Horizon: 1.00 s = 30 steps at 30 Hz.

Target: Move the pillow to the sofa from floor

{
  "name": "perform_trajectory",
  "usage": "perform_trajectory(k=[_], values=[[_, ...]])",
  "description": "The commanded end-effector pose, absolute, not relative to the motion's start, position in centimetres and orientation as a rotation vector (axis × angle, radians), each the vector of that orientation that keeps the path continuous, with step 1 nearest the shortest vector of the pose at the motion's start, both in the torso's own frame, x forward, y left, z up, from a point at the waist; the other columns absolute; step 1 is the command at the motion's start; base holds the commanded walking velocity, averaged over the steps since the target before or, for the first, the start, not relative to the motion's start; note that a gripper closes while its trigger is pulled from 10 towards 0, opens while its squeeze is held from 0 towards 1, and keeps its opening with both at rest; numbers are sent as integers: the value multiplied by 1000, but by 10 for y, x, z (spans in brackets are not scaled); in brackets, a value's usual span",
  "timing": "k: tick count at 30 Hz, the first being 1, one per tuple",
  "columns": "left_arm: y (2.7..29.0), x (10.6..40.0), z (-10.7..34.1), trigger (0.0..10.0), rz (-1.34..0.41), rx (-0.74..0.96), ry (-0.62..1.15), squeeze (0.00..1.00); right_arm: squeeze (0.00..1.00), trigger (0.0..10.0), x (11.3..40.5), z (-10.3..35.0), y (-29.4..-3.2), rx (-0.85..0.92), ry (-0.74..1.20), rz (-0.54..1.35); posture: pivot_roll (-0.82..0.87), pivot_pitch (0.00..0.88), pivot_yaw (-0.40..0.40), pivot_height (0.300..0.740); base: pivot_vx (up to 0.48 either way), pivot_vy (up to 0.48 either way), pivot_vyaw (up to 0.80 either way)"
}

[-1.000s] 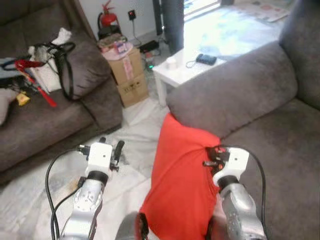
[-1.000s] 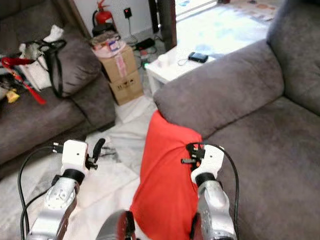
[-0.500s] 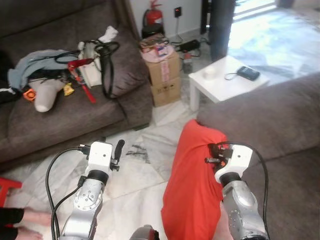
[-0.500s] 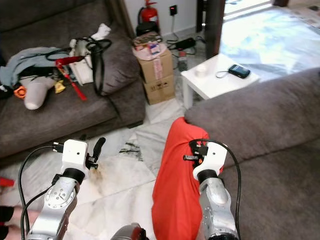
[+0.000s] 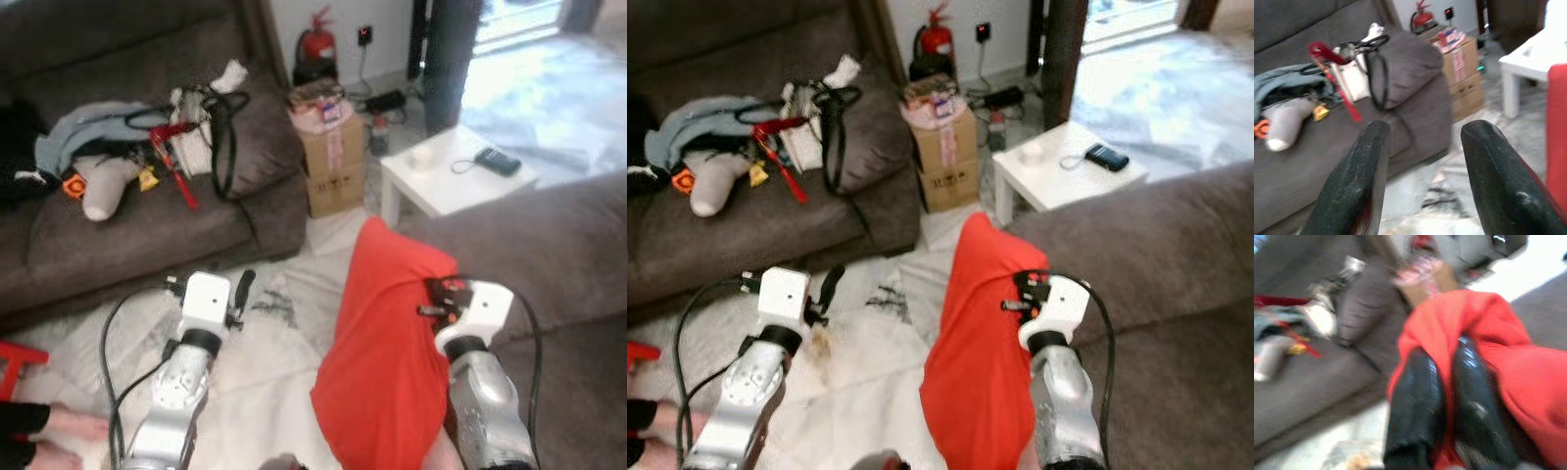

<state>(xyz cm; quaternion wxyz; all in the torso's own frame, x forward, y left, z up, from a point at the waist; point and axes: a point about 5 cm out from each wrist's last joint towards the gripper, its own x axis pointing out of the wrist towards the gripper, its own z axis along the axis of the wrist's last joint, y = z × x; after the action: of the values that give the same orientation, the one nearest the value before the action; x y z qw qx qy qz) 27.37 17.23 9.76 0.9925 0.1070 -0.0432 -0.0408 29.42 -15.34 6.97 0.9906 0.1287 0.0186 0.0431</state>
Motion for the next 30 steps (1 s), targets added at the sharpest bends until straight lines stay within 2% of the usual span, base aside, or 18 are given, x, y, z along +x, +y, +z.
perform_trajectory(k=[1, 19, 30], values=[[169, 275, 99, 10000, -94, 214, -95, 0, 0, 10000, 305, 109, -161, 235, -162, 89, -25, 58, 136, 740, 0, 0, 0], [167, 275, 100, 10000, -86, 193, -105, 0, 0, 10000, 310, 109, -164, 227, -157, 77, -21, 51, 128, 740, 0, 0, 0], [165, 276, 100, 10000, -96, 193, -109, 0, 0, 10000, 310, 110, -168, 219, -161, 64, -31, 47, 132, 740, -284, 0, 0]])
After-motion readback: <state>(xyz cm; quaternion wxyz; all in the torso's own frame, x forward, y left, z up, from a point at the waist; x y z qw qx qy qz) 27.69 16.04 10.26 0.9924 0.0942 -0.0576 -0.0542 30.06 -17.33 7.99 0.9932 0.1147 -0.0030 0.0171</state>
